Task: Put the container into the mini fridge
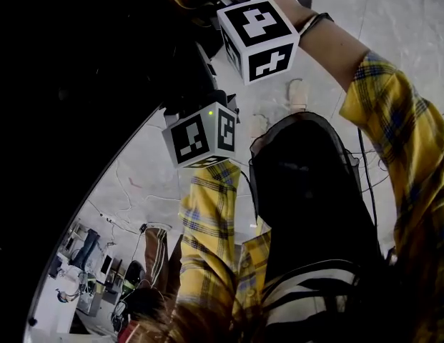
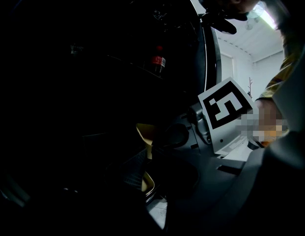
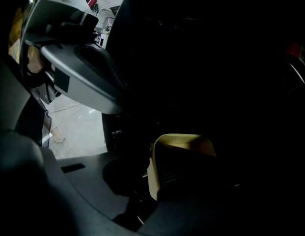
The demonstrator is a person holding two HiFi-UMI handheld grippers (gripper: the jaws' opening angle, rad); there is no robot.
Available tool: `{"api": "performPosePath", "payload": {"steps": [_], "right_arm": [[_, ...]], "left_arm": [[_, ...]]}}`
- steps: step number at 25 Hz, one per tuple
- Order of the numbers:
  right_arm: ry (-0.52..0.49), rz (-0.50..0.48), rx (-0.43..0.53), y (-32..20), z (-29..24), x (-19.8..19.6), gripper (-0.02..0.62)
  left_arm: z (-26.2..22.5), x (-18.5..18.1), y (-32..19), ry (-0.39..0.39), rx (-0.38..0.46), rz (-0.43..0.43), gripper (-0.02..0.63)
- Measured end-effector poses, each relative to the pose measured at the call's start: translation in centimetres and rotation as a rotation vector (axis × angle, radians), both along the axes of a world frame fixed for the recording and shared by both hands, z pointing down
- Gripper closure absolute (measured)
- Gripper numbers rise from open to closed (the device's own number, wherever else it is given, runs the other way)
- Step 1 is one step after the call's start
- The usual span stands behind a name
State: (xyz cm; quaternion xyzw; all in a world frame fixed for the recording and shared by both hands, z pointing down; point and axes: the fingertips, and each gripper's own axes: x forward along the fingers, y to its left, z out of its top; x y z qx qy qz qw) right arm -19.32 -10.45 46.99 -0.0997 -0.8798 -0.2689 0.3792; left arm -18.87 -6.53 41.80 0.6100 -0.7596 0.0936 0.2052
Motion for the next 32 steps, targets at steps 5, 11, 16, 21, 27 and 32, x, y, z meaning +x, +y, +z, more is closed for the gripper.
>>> {"api": "performPosePath", "payload": {"steps": [5,11,16,21,27,32], "right_arm": [[-0.040,0.074,-0.070,-0.4,-0.5,-0.6,0.473],[-0.063,0.099,-0.090,-0.2,-0.6,0.1,0.462],[-0.114,0.165,-0.083,-0.3,-2.2,2.0,0.463],[-0.130,0.248,-0.105,-1.4,-2.1,3.6,0.472],[-0.176,0.356,-0.127,-1.9,-3.7,5.4,0.488],[-0.232,0.505,-0.182,-2.9,-4.9,7.1,0.512]], "left_arm": [[0.5,-0.4,0.2,0.003,-0.030,0.001,0.579],[0.5,-0.7,0.0,0.013,-0.026,-0.002,0.579],[-0.3,0.3,0.0,0.007,-0.014,0.005,0.579],[-0.1,0.2,-0.4,0.012,-0.020,0.007,0.580],[-1.3,0.0,0.1,0.003,-0.013,-0.009,0.580],[-2.1,-0.1,0.4,-0.006,-0.008,-0.023,0.580]]}}
